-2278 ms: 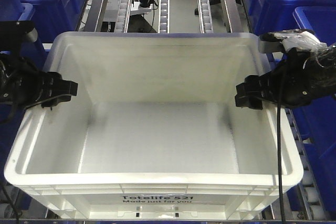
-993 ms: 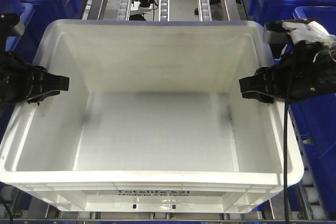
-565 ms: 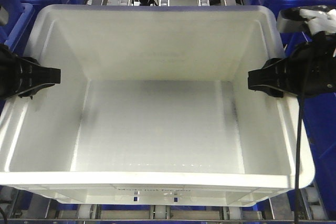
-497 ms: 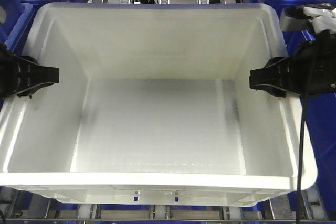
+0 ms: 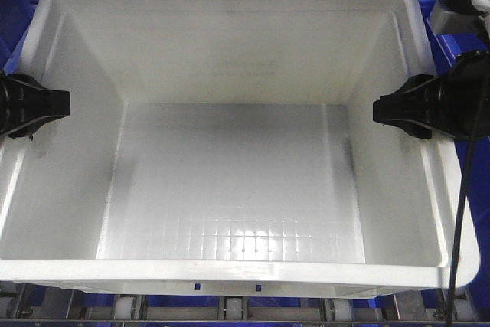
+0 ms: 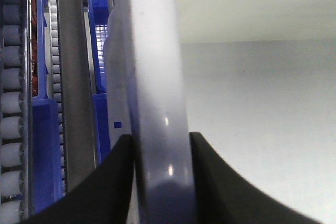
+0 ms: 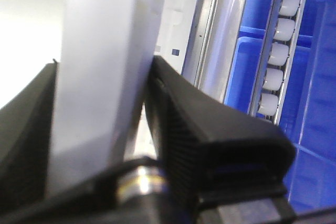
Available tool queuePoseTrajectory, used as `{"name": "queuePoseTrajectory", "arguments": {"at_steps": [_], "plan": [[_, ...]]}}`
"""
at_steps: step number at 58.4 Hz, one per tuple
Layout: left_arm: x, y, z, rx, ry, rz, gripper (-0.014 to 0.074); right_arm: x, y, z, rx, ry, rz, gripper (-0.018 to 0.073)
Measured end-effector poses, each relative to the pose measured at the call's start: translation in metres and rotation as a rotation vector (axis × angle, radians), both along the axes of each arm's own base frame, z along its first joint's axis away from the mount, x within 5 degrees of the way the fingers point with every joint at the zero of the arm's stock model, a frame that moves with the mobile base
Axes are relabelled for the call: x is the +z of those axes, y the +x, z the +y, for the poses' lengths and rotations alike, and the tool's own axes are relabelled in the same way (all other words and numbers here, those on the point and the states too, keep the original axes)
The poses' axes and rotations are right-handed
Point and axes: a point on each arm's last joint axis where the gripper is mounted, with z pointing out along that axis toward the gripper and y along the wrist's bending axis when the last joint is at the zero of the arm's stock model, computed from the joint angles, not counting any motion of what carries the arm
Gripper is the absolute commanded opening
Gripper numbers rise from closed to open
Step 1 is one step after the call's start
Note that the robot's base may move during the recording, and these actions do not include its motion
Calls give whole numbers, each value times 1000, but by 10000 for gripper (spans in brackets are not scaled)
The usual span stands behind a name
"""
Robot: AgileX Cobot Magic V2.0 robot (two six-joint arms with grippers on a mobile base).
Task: Move bin from left to right shelf
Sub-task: 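Lift the tote with both grippers and pull it toward the robot, then hold the tote with both grippers while the base backs away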
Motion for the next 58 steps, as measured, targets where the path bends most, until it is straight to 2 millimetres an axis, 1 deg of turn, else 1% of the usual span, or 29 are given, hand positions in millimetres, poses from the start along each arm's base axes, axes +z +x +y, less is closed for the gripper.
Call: {"name": "queuePoseTrajectory", "arguments": {"at_steps": [23, 58], "plan": [[-3, -3, 0, 4, -3, 45, 0, -2, -3, 0, -1, 5, 42, -5], [-3, -3, 0, 6, -5, 45, 0, -3, -3, 0, -1, 4, 46, -5]]}}
